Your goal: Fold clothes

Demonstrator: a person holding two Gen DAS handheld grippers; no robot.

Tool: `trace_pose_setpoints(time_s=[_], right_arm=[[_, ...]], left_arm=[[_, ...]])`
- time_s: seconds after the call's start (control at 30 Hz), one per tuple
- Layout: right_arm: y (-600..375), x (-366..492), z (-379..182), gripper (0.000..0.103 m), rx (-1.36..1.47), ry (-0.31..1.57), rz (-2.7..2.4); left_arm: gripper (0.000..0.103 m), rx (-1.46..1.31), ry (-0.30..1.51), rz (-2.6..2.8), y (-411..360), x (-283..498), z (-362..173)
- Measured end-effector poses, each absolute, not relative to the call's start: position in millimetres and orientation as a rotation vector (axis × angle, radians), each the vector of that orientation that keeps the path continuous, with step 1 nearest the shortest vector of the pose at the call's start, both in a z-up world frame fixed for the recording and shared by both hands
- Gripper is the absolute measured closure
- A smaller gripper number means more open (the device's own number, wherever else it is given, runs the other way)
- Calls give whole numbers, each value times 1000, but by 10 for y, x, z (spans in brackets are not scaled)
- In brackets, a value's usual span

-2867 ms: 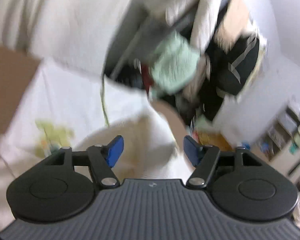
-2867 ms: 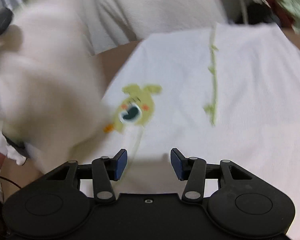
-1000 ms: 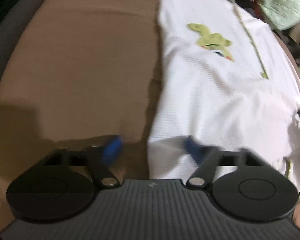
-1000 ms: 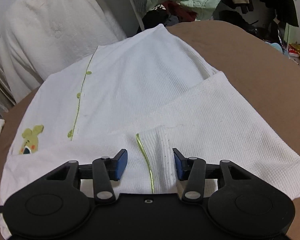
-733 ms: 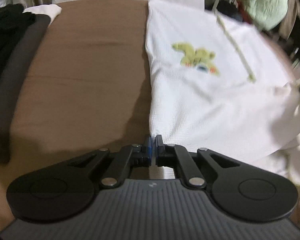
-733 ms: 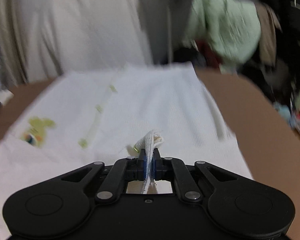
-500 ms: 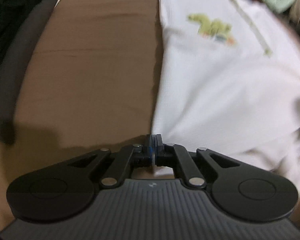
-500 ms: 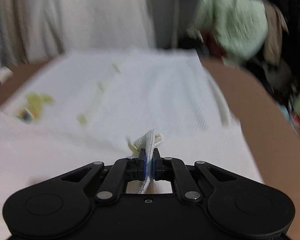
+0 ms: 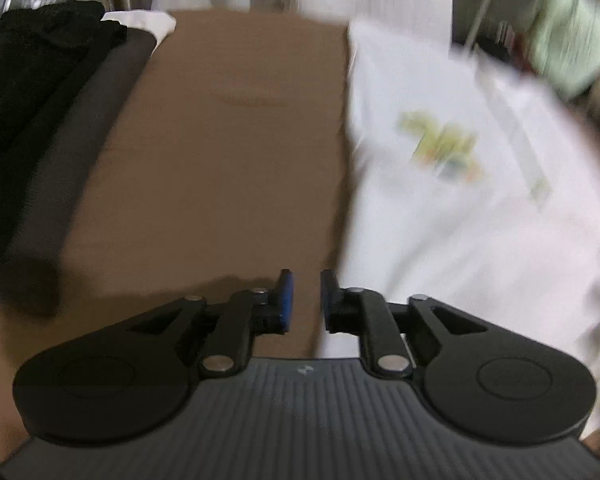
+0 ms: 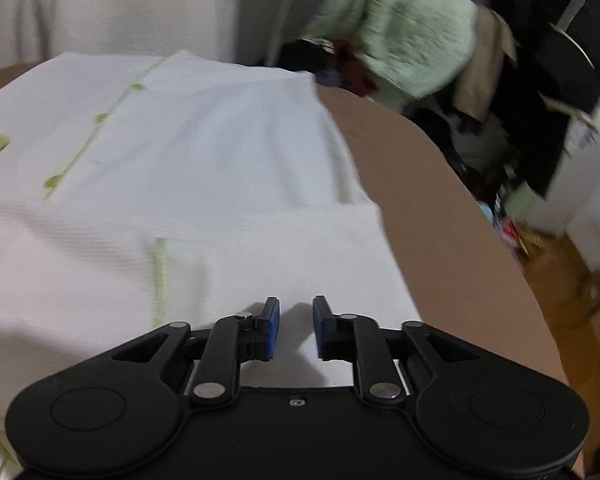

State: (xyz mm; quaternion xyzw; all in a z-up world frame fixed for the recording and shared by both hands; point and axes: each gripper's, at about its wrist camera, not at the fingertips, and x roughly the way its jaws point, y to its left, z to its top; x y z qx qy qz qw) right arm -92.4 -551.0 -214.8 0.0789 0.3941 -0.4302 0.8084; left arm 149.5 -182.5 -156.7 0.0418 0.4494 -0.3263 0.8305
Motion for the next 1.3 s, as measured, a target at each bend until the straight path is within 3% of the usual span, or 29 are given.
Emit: trace_pose_setpoints(time_s=[0.07,0.23,0.37,0.57,0.73,0.83,0.9,0.93,0.97,1.0,1.03,1.07,1.1,1.23,1.3], right_arm=[[-5598,-1082,-2098,81,288,792,-918],[-5623,-1326,-1982,78,555,698,-782],[-5364,-1526,-1887,73,711,718,-588],[-4908,-2004,-1890,58,769,769,-465],[-4767,-2126,-2005,52,734,805,-435],[-4713,-2176,-2055,43,724,810,-417],[-4700,-2161,-2147,34,732,811,-395],[-4692,-2130,-2209,33,760,824,-389],[-4694,-2120,-2290,33,790,840,-390],[-4668,-2116,-2309,33,784,831,-369],[-4643,-2112,-2329,38,778,822,-348],[-4618,-2108,-2348,58,772,814,-327],[-4593,-2106,-2362,95,766,805,-308],[-4513,-2197,-2124,95,699,774,-232],[-4489,-2187,-2111,95,671,854,-221]], left_arm=[[79,-18,976,-783,-1884,1487,-1528],[72,108,965,-899,-2272,1149,-1548],[61,131,1134,-1054,-2434,775,-1631],[60,168,1341,-1147,-2584,342,-1819],[47,312,1316,-1136,-2675,76,-1883],[31,311,1317,-1133,-2725,57,-1958],[14,254,1362,-1124,-2783,109,-2078],[13,226,1384,-1119,-2811,135,-2135],[14,199,1391,-1107,-2827,158,-2147],[33,188,1374,-1100,-2823,161,-2116],[63,212,1334,-1105,-2828,123,-2075],[97,232,1298,-1109,-2830,86,-2035],[97,205,1316,-1106,-2792,69,-2021],[98,135,1294,-1135,-2592,-13,-1811],[98,203,1252,-1124,-2549,-92,-1804]])
